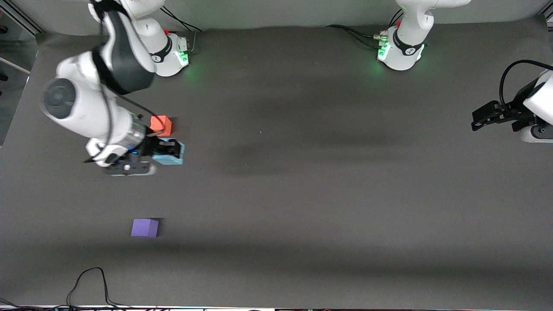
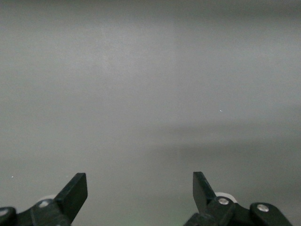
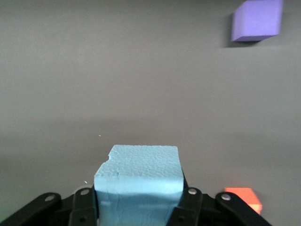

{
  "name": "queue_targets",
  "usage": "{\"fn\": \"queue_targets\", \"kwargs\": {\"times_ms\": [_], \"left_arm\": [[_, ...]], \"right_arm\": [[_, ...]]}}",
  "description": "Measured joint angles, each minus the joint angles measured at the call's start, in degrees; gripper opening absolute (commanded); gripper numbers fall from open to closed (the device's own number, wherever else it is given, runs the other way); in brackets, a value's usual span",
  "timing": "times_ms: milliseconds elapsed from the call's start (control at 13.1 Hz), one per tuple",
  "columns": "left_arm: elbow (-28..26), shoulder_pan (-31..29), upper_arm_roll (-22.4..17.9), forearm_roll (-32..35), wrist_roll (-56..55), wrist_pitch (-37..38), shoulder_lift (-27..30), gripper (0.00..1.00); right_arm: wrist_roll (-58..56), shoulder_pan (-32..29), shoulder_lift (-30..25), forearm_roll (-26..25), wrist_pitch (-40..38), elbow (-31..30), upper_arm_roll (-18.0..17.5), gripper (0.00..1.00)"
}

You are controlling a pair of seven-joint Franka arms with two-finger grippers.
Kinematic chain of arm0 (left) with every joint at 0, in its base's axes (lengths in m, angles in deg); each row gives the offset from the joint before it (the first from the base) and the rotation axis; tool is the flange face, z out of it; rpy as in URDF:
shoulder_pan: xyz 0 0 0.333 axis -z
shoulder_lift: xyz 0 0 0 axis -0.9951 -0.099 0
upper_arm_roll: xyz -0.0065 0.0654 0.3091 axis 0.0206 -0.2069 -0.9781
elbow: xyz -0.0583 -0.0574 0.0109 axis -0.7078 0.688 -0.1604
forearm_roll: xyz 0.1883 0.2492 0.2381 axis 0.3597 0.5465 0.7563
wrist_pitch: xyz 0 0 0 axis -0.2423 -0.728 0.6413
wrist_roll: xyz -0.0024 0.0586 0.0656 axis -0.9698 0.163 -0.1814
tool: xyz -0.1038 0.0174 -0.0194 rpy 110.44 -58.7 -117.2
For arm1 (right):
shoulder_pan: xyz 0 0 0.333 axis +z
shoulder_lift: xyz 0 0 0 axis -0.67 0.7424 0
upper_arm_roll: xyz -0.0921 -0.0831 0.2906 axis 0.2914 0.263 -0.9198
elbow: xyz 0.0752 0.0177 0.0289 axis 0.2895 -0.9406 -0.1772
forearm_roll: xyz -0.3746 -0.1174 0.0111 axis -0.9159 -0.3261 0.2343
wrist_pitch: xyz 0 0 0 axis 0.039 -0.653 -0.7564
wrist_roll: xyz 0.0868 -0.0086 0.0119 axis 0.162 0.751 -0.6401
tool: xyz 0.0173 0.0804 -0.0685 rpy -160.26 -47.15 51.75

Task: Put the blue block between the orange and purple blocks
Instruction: 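Carry the blue cube with the right gripper toward the purple cube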

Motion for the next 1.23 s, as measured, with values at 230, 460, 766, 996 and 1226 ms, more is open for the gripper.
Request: {"fn": "queue_targets", "kwargs": {"times_ms": [230,460,766,996,1226], "left_arm": [[-0.1,-0.1,0.0,0.1,0.0,-0.4,0.0,1.00],[-0.2,-0.3,0.0,0.1,0.0,-0.5,-0.4,1.00],[-0.2,-0.5,0.0,0.1,0.0,-0.8,-0.6,1.00],[-0.2,-0.5,0.0,0.1,0.0,-0.8,-0.6,1.00],[-0.2,-0.5,0.0,0.1,0.0,-0.8,-0.6,1.00]], "right_arm": [[-7.1,-0.2,-0.6,0.0,-5.2,3.8,6.4,0.21],[-14.2,-0.3,-0.2,0.0,-5.7,4.0,12.0,0.21],[-19.4,-0.4,2.8,0.0,-5.5,3.5,17.2,0.21],[-19.5,-0.2,5.9,0.0,-2.4,2.1,17.2,0.21],[-19.5,0.1,7.6,0.0,4.3,-1.8,16.9,0.21]]}}
